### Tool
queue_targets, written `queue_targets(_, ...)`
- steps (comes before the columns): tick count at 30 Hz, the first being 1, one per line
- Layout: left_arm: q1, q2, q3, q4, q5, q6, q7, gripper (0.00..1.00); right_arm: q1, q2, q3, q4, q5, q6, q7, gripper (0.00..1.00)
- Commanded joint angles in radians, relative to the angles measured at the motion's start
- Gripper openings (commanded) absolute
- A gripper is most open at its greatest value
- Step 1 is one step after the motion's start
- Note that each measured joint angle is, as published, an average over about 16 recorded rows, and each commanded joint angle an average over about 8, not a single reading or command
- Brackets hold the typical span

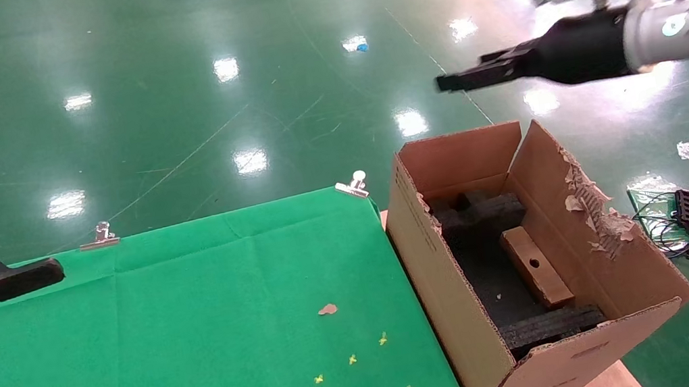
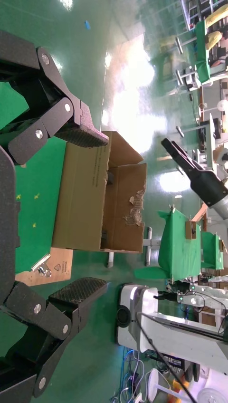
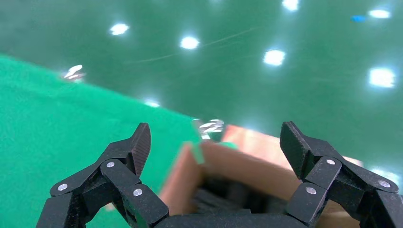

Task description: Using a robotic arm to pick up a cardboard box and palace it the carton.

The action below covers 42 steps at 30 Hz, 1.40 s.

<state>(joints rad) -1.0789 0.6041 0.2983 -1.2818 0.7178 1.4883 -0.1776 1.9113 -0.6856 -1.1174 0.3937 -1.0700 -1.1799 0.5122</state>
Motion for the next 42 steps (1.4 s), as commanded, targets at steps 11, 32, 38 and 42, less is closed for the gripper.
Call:
queue_targets(11,0.000,0.000,0.001,0.000,0.000,0.000,0.000,1.00,-0.212,0.019,0.213,0.226,0.086,-0.080,-0.082,1.00)
queue_targets(32,0.000,-0.001,0.002,0.000,-0.001,-0.001,0.001,1.00,-0.580,0.052,0.581,0.617,0.235,-0.219,-0.225,1.00)
queue_targets(38,-0.001,-0.001,0.002,0.000,-0.001,-0.001,0.001,1.00,-0.684,0.061,0.685,0.728,0.278,-0.258,-0.265,1.00)
queue_targets(42,-0.001,-0.001,0.002,0.000,-0.001,-0.001,0.001,1.00,-0.754,0.067,0.755,0.802,0.306,-0.284,-0.292,1.00)
